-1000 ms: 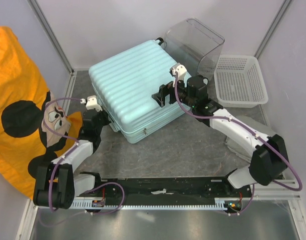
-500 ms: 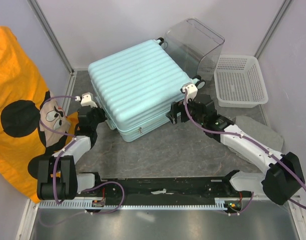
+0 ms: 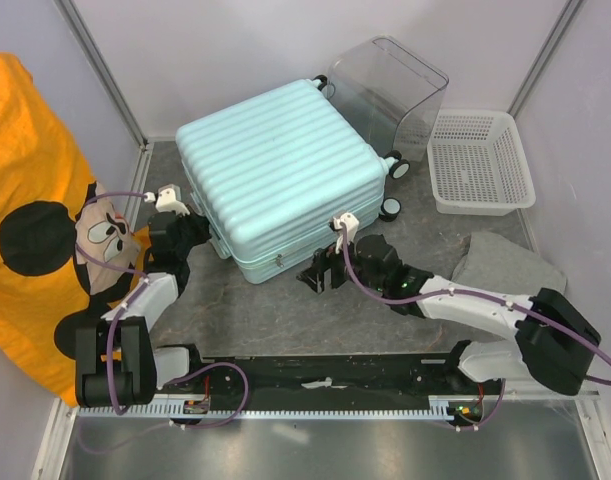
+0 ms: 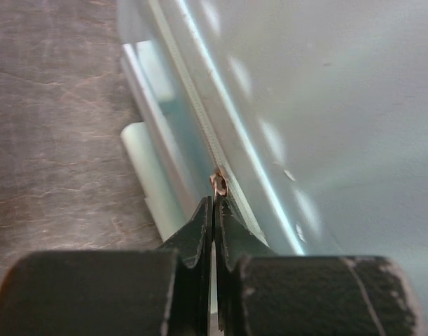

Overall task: Open, take out, and arrange the luggage
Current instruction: Adjust the luggage at the center of the board.

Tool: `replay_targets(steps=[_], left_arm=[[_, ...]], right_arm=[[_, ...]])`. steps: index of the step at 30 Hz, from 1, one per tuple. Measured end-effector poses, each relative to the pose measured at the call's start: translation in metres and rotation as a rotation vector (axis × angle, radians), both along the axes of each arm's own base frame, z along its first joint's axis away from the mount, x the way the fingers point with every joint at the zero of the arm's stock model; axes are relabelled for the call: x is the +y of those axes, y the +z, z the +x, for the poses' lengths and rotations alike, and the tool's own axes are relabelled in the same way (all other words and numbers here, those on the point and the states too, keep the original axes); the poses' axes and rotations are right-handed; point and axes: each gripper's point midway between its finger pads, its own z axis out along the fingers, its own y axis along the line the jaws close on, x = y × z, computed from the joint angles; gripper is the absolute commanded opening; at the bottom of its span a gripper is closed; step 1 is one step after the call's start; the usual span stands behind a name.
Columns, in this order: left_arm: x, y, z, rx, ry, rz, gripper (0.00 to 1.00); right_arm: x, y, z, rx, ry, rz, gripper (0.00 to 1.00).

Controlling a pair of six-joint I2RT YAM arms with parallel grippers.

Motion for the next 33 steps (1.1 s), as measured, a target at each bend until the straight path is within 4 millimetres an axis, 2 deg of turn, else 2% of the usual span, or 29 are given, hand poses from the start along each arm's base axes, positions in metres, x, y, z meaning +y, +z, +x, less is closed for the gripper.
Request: replay_targets(steps=[6,14,19,28,33], left_arm=[[-0.002,0.009,-0.002,-0.017,-0.002,-0.043,0.02],[-0.003,0.012,-0.003,-0.024,-0.001,-0.066,0.02],[-0.002,0.013,-0.003,-0.026,0.002,-0.074,0.02],[-0.002,0.015,-0.003,-0.031,0.004,-0.080,0.02],[-0.002,0.015,-0.003,-0.033,0.005,-0.081,0.02]], right_arm=[[0.036,-0.003,-0.007,-0.053,0.012,0.049,0.76],[0.064,-0.022,-0.001,-0.089,-0.043,0.025,0.68],[0.075,-0.029,0.005,-0.106,-0.096,0.014,0.67],[0.086,-0.031,0.028,-0.137,-0.198,0.003,0.63],[0.091,-0.042,0.027,-0.135,-0.206,-0.027,0.56]])
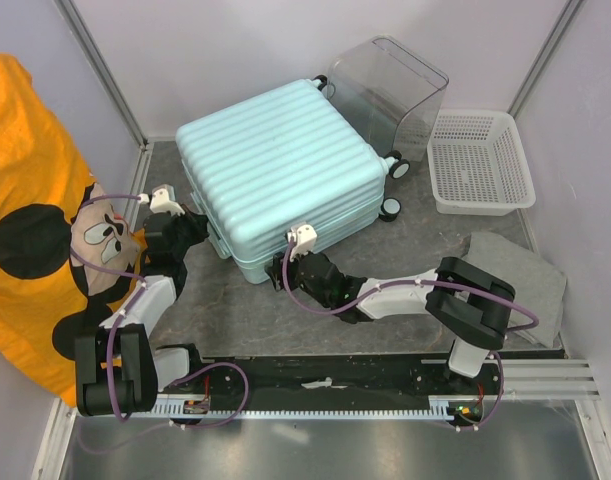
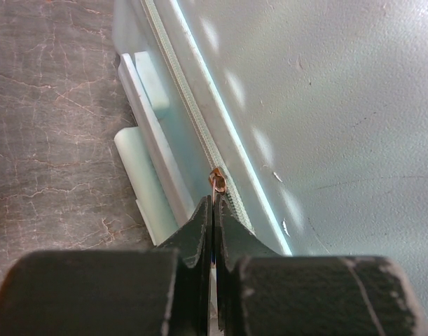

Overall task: Open, take out, and arrange the luggage
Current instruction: Adjust the luggage at the center of the board.

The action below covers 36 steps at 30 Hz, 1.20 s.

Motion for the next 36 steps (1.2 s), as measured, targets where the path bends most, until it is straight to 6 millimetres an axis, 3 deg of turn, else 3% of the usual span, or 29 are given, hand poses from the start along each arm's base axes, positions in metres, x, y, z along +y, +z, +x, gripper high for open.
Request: replay_targets(steps=[10,14,18,36], left_arm=[[0.002,0.000,0.000,-0.003,0.007,-0.002,0.02],[0.002,0.000,0.000,-0.004,0.007,-0.004,0.02],[0.002,0.000,0.000,-0.004,0.008,-0.005,0.02],[0.006,-0.003,0.000,0.001,0.038,-0.011,0.01]], right_arm=[[0.000,-0.004,0.005,-0.028,-0.030,-0.042,0.39],[0.000,-0.006,0.004,-0.045,-0.023,-0.063,0.24],[0.005,-0.004,-0.001,-0.061,0.009,-0.064,0.01],[-0.002,-0.004,-0.008,-0.068,0.034,-0.074,0.00]])
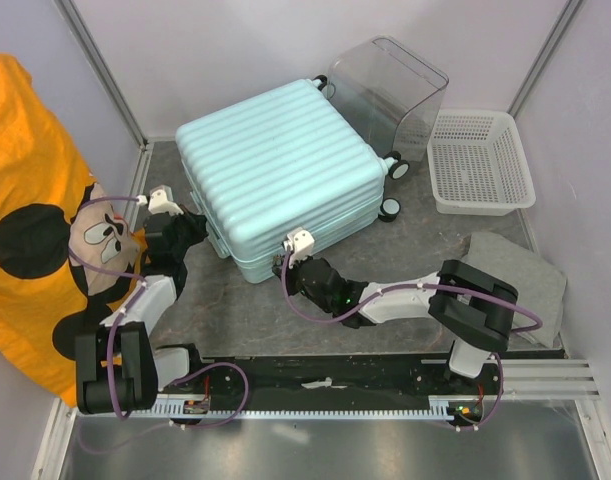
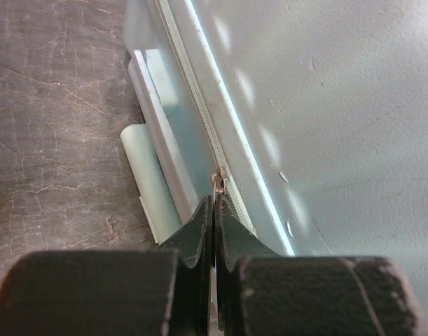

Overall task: Open, take out, and arrange the luggage
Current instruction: Adjust the luggage at the center of the board.

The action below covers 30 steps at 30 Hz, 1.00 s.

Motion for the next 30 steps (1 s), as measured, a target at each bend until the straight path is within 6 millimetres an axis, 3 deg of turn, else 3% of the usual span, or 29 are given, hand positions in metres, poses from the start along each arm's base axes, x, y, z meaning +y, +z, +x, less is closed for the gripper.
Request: replay_targets(steps=[14,17,24,30], left_arm=[[0.018,0.000,0.033,-0.003,0.058,0.006,0.02],[0.022,0.000,0.040,-0.003,0.071,0.010,0.02],[0.034,0.002,0.061,0.000,0.104,0.025,0.01],[0.044,0.002,0.079,0.006,0.127,0.052,0.02]], right_arm=[[-0.024,0.012,-0.011,0.008,-0.003,0.013,0.00],[-0.040,0.024,-0.006,0.006,-0.033,0.028,0.00],[-0.085,0.057,0.026,-0.015,-0.178,0.097,0.00],[-0.136,0.063,0.056,0.016,-0.308,0.109,0.03]])
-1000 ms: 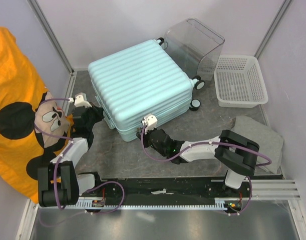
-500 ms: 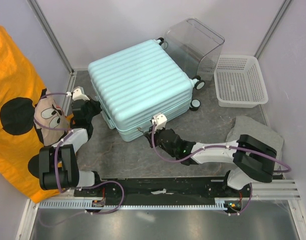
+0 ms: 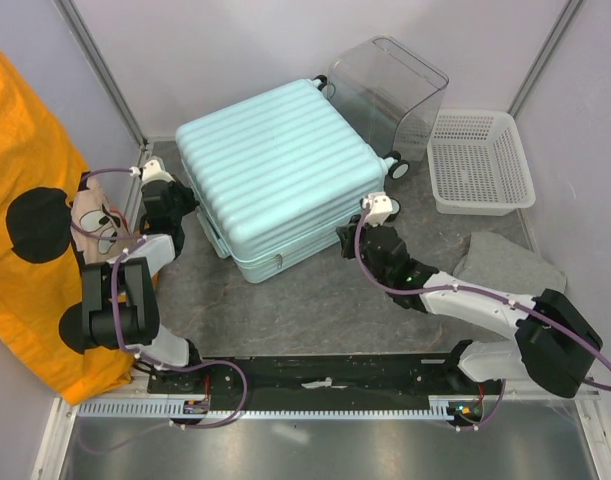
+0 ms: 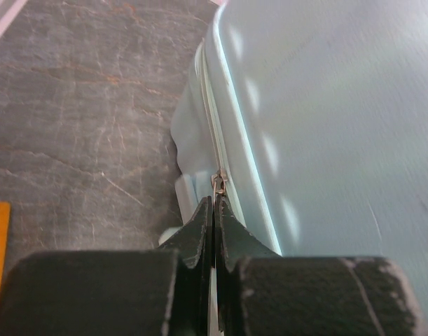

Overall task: Open, take out, and arrange the luggage
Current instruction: Adjust the luggage at the center of the board.

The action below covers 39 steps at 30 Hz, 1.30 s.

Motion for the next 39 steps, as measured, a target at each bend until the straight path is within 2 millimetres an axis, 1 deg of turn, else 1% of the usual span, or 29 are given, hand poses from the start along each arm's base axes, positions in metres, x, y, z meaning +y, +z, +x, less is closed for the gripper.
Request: replay_targets(steps=[2,6,8,9,16,19,22,25,27,28,31,32,34,39], left_arm=[[0.003,0.000,0.007,0.003,0.006,0.011,0.01],[0.011,-0.001,0.022,0.006,0.022,0.032,0.01],[0.014,-0.001,0.029,0.006,0.028,0.041,0.02],[0.015,-0.002,0.033,0.007,0.030,0.045,0.01],[0.028,-0.001,0.059,0.007,0.044,0.071,0.02],[0.029,-0.002,0.063,0.010,0.046,0.071,0.02],[0.029,-0.002,0.063,0.008,0.046,0.071,0.02],[0.029,-0.002,0.062,-0.003,0.047,0.070,0.01],[0.029,-0.002,0.061,-0.015,0.048,0.069,0.02],[0.028,-0.002,0.059,-0.021,0.048,0.067,0.02],[0.026,-0.001,0.049,-0.037,0.050,0.064,0.01],[0.026,-0.001,0.044,-0.039,0.051,0.064,0.01],[0.026,-0.001,0.033,-0.043,0.058,0.067,0.02],[0.024,-0.001,0.015,-0.046,0.065,0.070,0.02]], right_arm=[[-0.021,0.000,0.012,0.012,-0.051,-0.011,0.04],[-0.069,-0.001,0.035,0.035,-0.166,-0.031,0.05],[-0.089,-0.004,0.044,0.053,-0.209,-0.040,0.05],[-0.103,-0.006,0.050,0.066,-0.237,-0.042,0.05],[-0.162,-0.010,0.080,0.126,-0.348,0.005,0.06],[-0.177,-0.011,0.093,0.144,-0.378,0.022,0.06],[-0.176,-0.009,0.106,0.149,-0.375,0.023,0.07],[-0.168,-0.006,0.128,0.142,-0.357,0.021,0.08],[-0.161,-0.008,0.144,0.139,-0.340,0.018,0.10],[-0.158,-0.010,0.151,0.139,-0.333,0.015,0.10],[-0.152,-0.027,0.169,0.170,-0.313,-0.005,0.13],[-0.150,-0.031,0.173,0.175,-0.306,-0.007,0.13],[-0.144,-0.034,0.179,0.169,-0.283,-0.002,0.15],[-0.135,-0.037,0.183,0.154,-0.262,-0.016,0.16]])
